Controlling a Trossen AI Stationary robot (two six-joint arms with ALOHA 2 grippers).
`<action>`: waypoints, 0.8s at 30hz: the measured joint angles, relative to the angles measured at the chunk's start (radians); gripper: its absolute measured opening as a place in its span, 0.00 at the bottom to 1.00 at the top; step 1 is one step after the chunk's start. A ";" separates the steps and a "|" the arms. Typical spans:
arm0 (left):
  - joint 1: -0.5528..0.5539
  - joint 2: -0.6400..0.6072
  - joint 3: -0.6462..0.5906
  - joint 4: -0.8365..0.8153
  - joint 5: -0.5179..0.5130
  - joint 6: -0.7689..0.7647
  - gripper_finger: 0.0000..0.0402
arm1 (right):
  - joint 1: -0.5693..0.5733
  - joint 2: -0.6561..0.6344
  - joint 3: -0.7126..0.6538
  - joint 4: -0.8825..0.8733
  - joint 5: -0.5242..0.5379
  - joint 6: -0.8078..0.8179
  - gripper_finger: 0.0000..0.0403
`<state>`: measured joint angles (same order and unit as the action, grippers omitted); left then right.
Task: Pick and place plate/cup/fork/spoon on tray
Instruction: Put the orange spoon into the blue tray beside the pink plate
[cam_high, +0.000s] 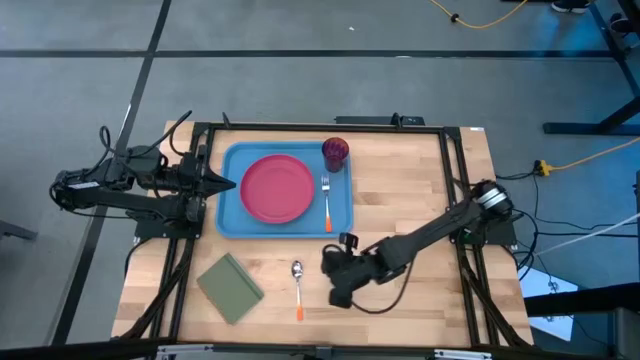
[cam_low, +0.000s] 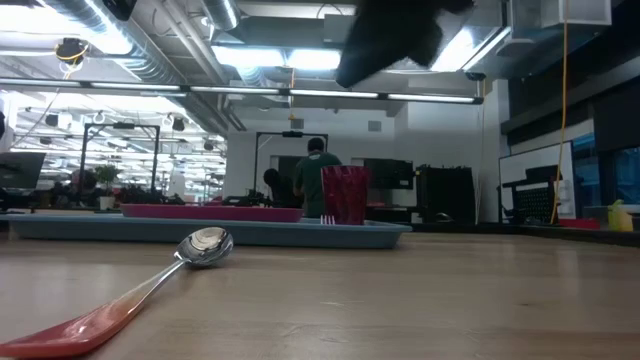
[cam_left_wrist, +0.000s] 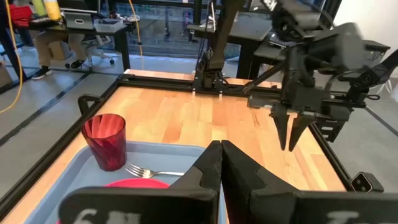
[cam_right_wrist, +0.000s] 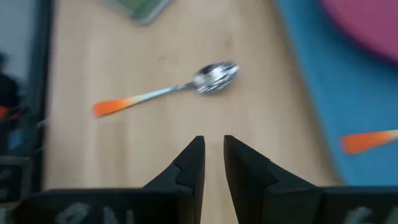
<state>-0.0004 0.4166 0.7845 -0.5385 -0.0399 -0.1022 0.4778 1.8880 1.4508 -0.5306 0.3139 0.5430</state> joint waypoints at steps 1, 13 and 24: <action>0.000 0.000 0.000 0.000 0.000 0.000 0.00 | -0.001 -0.024 -0.054 0.054 -0.026 -0.002 0.16; 0.000 0.000 0.000 0.000 0.000 0.000 0.00 | -0.009 -0.345 -0.634 0.542 -0.047 -0.173 0.16; 0.000 0.000 0.000 0.001 0.000 0.000 0.00 | -0.062 -0.590 -0.940 0.641 -0.048 -0.208 0.16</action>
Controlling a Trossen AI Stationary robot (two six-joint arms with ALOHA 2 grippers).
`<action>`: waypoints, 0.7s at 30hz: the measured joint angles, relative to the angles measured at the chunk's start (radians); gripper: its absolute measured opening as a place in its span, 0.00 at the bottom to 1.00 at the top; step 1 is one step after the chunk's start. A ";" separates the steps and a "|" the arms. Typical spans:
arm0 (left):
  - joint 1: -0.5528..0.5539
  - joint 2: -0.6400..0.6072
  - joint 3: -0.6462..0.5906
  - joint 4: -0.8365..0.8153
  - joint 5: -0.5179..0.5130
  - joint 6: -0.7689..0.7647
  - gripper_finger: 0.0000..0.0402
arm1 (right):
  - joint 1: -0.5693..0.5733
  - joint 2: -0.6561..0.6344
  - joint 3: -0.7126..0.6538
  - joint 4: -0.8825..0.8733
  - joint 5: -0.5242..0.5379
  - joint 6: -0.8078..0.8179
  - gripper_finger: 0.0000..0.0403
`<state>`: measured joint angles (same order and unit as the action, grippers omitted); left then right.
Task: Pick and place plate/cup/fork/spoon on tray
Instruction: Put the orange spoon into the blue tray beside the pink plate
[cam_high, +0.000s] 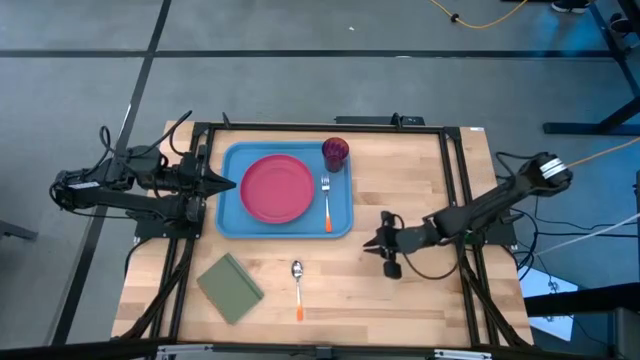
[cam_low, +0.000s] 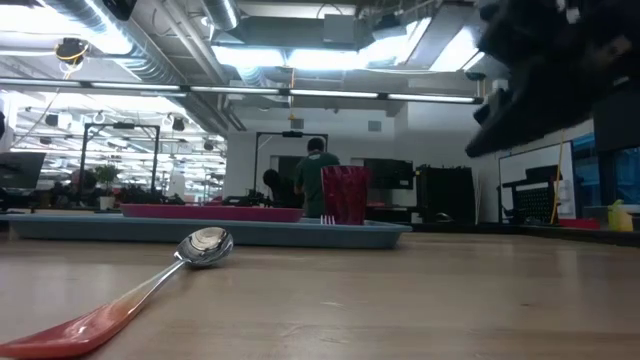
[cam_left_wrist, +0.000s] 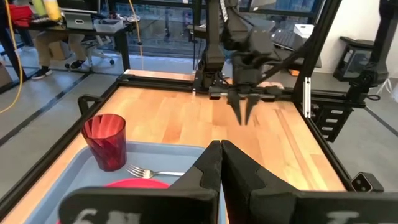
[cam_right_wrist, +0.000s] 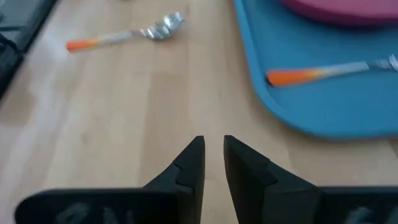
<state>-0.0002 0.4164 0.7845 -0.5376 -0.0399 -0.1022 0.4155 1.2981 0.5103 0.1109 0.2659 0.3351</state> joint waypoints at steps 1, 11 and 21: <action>0.000 0.000 0.000 0.000 0.000 0.000 0.00 | -0.008 -0.013 -0.018 -0.003 -0.012 0.001 0.16; 0.000 0.000 0.000 0.000 0.000 0.000 0.00 | -0.180 -0.173 -0.111 0.019 -0.235 0.020 0.16; 0.000 0.000 0.000 0.000 0.000 0.000 0.00 | -0.305 -0.297 -0.124 0.005 -0.360 -0.234 0.16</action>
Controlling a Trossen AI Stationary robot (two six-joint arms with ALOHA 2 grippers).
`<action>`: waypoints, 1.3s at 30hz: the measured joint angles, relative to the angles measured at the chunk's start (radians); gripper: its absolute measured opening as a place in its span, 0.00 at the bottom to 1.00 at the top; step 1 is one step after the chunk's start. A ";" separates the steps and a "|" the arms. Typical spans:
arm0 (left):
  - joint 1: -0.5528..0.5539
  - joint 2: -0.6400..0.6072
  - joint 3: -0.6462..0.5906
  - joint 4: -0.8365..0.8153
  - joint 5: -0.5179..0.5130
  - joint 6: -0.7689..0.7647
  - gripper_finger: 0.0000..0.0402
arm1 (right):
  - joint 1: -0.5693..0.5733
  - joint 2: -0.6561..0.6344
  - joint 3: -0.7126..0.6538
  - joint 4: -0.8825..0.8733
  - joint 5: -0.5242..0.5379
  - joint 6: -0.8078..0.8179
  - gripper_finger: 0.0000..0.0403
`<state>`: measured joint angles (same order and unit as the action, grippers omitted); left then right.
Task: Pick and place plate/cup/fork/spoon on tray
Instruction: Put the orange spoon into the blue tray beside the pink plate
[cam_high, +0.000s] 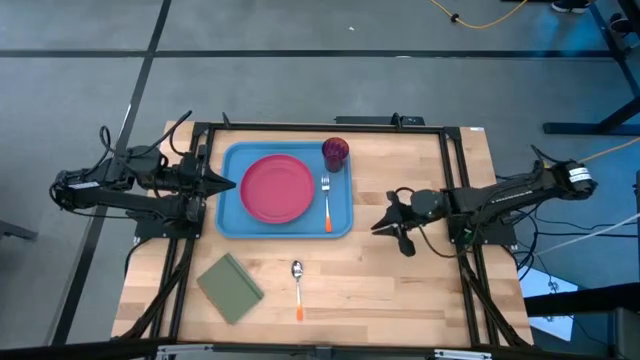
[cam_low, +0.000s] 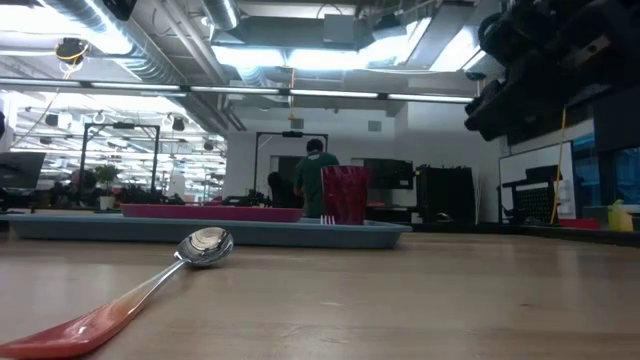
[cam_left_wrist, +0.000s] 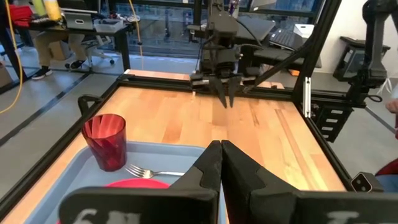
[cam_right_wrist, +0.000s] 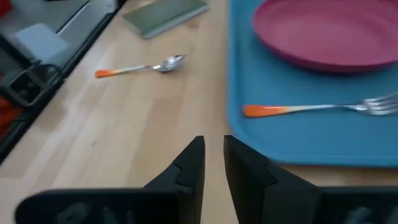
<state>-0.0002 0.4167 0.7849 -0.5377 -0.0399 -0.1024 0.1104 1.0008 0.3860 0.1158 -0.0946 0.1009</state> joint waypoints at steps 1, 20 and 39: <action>0.000 0.000 0.000 0.000 0.000 0.000 0.00 | -0.011 -0.015 -0.010 0.001 0.007 -0.005 0.16; 0.000 0.000 0.000 -0.001 0.000 0.000 0.00 | -0.064 -0.470 -0.379 0.214 0.075 0.041 0.16; 0.000 0.000 0.000 0.000 0.000 0.000 0.00 | -0.064 -0.915 -0.377 -0.099 0.056 0.004 0.16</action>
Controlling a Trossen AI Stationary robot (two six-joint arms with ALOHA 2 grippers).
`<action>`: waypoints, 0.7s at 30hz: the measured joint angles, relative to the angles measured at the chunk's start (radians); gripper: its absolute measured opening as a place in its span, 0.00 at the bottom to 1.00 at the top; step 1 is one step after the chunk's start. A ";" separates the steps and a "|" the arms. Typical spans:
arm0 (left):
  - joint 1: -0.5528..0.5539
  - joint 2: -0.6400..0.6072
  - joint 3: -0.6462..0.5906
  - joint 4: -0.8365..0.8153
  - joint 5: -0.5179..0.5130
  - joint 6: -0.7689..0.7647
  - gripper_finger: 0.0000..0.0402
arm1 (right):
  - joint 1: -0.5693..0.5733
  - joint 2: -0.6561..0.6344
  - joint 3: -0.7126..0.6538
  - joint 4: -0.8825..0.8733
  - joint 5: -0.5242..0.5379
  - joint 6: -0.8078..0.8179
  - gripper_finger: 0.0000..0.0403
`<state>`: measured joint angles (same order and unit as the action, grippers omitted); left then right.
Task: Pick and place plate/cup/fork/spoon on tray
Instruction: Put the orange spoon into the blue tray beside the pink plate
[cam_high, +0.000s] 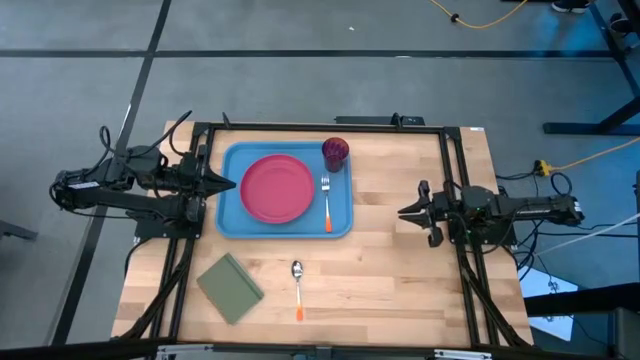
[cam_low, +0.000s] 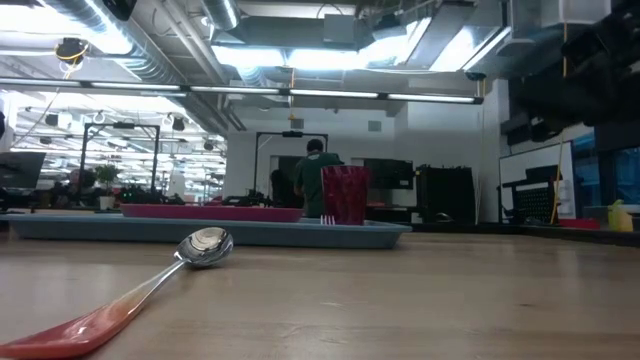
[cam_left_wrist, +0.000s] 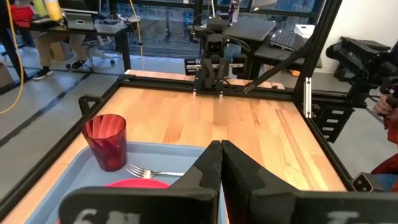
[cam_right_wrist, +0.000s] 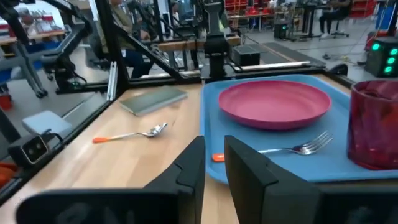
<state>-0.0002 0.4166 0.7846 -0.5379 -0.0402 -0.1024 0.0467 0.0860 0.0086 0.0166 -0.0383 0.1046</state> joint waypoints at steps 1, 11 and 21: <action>0.000 0.000 0.000 -0.001 0.000 0.000 0.00 | 0.000 -0.002 0.000 0.000 0.000 -0.006 0.16; 0.000 0.000 0.000 0.000 0.000 0.000 0.00 | 0.000 0.001 0.000 0.003 0.002 0.153 0.16; 0.000 0.000 0.000 -0.001 0.000 0.000 0.00 | 0.000 0.001 0.000 0.003 0.002 0.150 0.16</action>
<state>-0.0004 0.4164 0.7847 -0.5385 -0.0399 -0.1022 0.0467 0.0871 0.0086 0.0200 -0.0361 0.2544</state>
